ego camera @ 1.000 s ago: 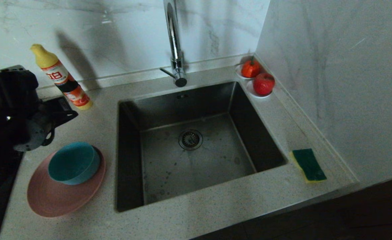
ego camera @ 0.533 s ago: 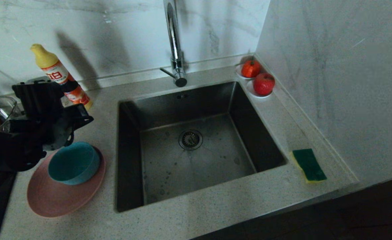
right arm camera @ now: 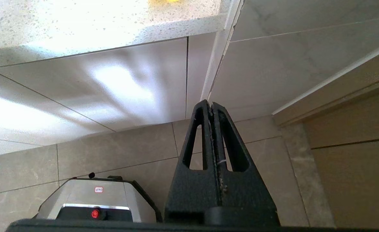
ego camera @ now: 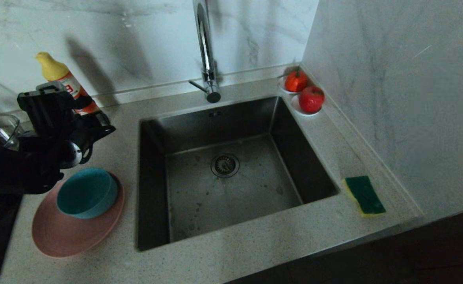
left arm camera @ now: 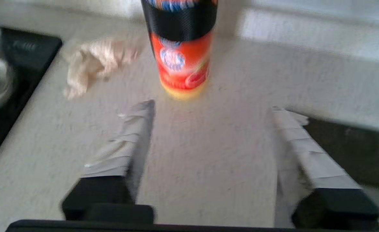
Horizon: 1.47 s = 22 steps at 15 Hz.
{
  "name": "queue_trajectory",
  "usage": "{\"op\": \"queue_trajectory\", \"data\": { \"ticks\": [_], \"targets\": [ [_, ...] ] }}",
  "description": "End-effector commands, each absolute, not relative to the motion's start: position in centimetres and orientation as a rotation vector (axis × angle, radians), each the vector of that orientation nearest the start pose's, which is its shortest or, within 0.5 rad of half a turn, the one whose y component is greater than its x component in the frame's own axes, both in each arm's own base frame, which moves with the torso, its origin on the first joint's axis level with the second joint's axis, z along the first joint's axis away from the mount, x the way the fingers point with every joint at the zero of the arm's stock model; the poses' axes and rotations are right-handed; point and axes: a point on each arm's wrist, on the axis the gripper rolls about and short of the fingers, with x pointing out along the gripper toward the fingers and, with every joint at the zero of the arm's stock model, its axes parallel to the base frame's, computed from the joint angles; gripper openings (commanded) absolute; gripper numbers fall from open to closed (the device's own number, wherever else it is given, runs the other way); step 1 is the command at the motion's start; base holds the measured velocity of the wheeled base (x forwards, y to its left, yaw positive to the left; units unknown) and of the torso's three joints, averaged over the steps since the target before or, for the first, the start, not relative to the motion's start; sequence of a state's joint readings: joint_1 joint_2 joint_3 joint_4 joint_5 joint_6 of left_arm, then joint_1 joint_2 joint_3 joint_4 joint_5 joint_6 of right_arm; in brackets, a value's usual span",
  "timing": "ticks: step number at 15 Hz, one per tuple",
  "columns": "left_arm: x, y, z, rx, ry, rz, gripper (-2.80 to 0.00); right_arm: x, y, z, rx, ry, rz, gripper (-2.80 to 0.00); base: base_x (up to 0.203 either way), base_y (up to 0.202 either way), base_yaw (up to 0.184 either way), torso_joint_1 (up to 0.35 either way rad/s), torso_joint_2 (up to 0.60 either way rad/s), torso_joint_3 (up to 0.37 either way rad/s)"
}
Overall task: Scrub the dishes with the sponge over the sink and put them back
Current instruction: Grab the dish soap
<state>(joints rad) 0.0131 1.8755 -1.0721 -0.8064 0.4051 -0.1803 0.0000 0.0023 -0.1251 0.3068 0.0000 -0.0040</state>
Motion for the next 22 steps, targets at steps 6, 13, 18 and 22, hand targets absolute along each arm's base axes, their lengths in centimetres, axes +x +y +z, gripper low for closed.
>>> {"op": "queue_trajectory", "data": {
  "ticks": [6, 13, 18, 22],
  "targets": [
    [40.7, 5.1, 18.1, -0.191, -0.158, 0.468, 0.0, -3.5, 0.0, 7.8, -0.005, 0.187, 0.0, -2.8, 0.0, 0.0, 0.0, 0.0, 0.0, 0.0],
    [43.4, 5.5, 17.4, -0.184, -0.174, 0.479, 0.0, -3.5, 0.0, 7.8, -0.005, 0.186, 0.0, -2.8, 0.0, 0.0, 0.0, 0.0, 0.0, 0.0],
    [45.1, 5.7, 18.2, -0.19, -0.231, 0.476, 0.0, -3.5, 0.0, 7.8, -0.005, 0.186, 0.0, -2.8, 0.0, 0.0, 0.0, 0.0, 0.0, 0.0],
    [46.9, 6.4, 17.5, -0.186, -0.229, 0.489, 0.0, -3.5, 0.0, 7.8, -0.005, 0.186, 0.0, -2.8, 0.0, 0.0, 0.0, 0.0, 0.0, 0.0]
  ]
}}
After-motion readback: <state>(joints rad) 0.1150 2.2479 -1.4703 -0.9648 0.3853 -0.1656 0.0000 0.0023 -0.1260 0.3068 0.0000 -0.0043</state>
